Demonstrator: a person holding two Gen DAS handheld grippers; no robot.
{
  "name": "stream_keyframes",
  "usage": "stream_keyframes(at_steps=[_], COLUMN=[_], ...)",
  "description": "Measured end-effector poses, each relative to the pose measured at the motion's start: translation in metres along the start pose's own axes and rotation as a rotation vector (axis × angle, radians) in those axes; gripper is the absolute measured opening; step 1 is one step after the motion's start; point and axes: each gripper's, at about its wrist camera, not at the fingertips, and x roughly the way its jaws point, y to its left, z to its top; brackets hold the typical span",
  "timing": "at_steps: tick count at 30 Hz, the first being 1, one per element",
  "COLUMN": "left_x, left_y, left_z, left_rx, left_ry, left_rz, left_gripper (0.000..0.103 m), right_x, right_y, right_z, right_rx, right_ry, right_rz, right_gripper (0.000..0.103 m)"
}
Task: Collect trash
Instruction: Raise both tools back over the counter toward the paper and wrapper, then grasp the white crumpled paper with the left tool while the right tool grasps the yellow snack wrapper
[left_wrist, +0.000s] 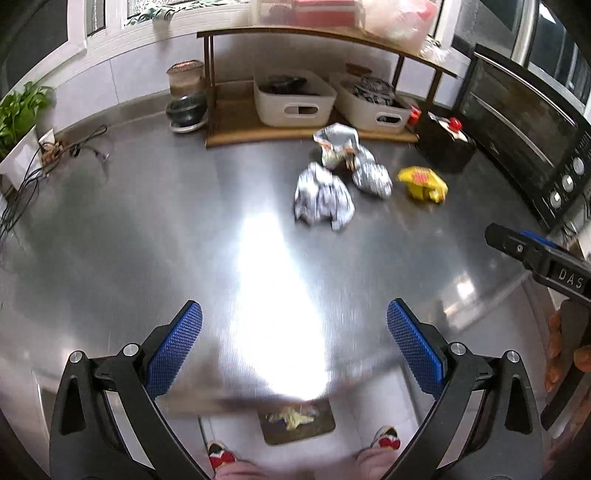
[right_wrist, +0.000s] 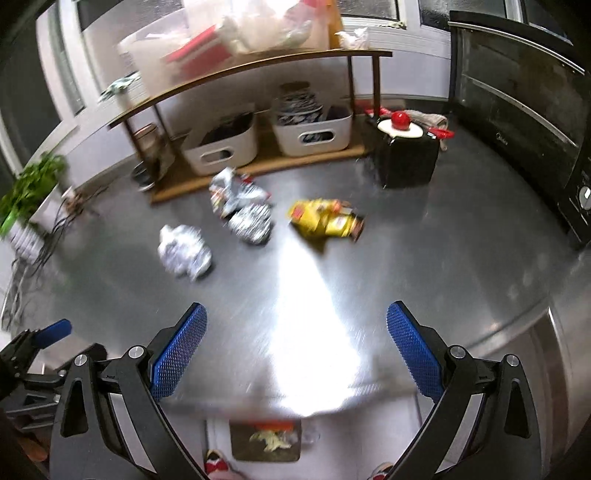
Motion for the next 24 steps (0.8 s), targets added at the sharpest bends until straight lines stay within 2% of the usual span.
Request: stream_keyframes(at_steps=[7, 15, 18, 21, 24], left_x=[0.040, 0.087, 0.107, 0.123, 0.131], left_y=[0.000, -0.009, -0.011, -0.013, -0.016], left_z=[0.050, 0.082, 0.088, 0.091, 0.093], left_rx=[-0.014, 0.002, 0.002, -0.012, -0.011], left_ry=[-0.007, 0.029, 0.051, 0.075, 0.085], left_rz=[0.022, 0.036, 0.039, 0.031, 0.008], left_gripper=[0.095, 0.095, 0.094, 0.088, 0.088], right_x=[0.043, 0.087, 0.099, 0.113, 0.125], right_y=[-0.006, -0.009, -0.010, -0.009, -0.009], right_z=[0.040, 0.073, 0.082, 0.087, 0.084], right_rx=[-0.009, -0.015, -0.014, -0.026, -0.041], right_ry=[-0.004, 0.037, 0.038, 0.065, 0.099], right_rz=[-0.037, -0.043, -0.043, -0.035, -0.034], right_gripper=[0.098, 0.098, 0.094, 0.085, 0.079])
